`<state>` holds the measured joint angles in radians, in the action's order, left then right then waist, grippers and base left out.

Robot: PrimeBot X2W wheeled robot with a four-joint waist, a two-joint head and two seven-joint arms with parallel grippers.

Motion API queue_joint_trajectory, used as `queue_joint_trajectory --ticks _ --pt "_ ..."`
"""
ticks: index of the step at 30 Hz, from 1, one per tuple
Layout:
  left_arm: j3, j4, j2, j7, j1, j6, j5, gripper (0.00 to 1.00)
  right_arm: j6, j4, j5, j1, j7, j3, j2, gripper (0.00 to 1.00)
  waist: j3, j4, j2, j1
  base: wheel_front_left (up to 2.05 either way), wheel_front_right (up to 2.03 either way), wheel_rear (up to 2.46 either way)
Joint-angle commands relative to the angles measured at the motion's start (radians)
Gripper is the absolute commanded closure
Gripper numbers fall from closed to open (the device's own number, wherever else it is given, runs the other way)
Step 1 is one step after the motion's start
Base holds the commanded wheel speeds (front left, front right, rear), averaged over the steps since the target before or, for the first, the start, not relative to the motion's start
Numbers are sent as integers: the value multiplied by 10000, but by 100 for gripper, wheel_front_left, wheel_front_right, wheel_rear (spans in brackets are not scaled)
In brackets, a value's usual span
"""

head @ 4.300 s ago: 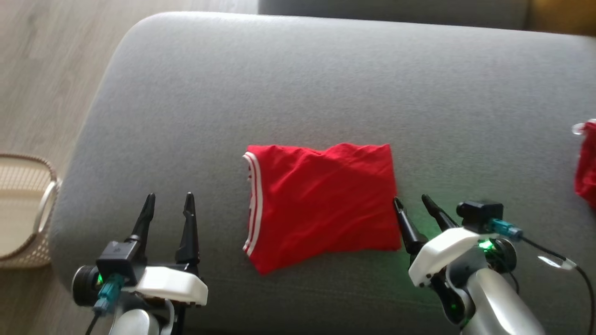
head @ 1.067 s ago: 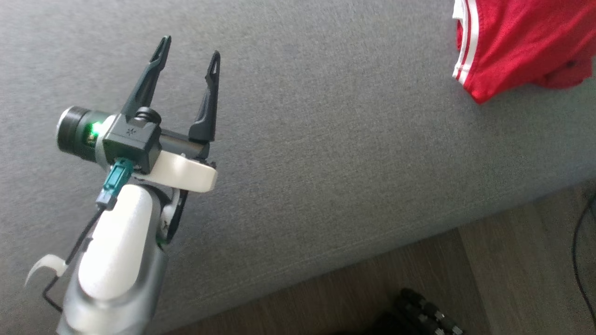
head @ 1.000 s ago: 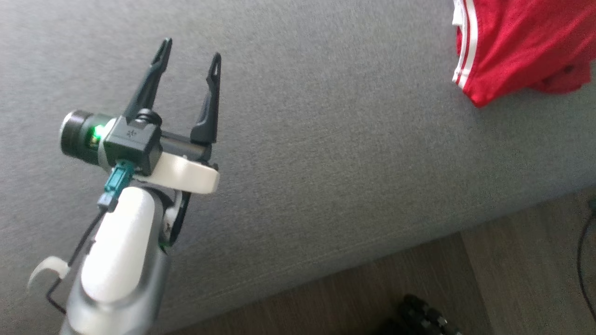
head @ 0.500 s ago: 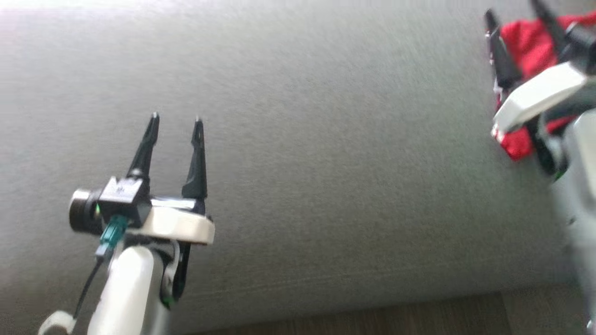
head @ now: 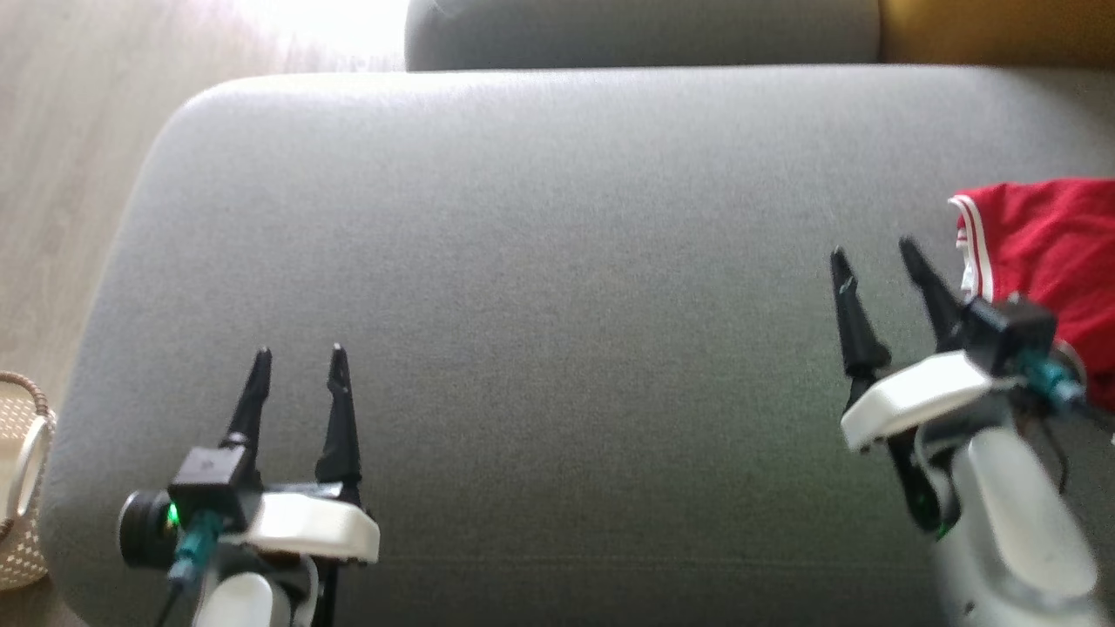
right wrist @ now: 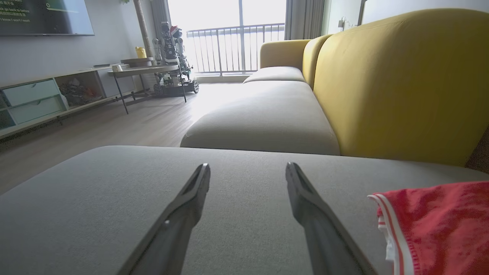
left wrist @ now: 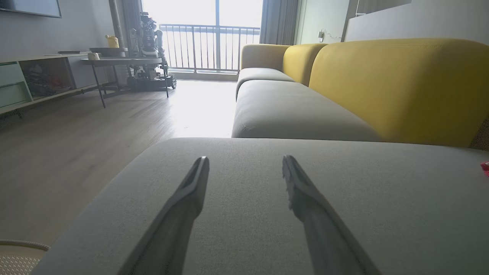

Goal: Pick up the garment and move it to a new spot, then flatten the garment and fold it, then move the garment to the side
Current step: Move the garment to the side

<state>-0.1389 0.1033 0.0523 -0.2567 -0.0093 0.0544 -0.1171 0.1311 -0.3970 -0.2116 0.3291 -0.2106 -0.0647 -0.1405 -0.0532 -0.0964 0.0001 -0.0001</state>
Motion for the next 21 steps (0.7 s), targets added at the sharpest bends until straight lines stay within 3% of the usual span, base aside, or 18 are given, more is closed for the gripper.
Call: queue_joint_trajectory --ticks 1,12,21 --pt "356 -240 -3 -51 -68 73 165 0 -4 422 76 -232 -172 78 361 0 363 -139 -1 1 0 0 0" --pt "380 -357 -17 -51 486 361 153 0 -4 854 555 -1453 -411 410 887 0 681 -76 -1 1 0 0 0" --pt "371 -421 -19 -51 484 509 -27 0 -4 858 -6 -1663 -486 216 900 0 688 106 -1 1 0 0 0"
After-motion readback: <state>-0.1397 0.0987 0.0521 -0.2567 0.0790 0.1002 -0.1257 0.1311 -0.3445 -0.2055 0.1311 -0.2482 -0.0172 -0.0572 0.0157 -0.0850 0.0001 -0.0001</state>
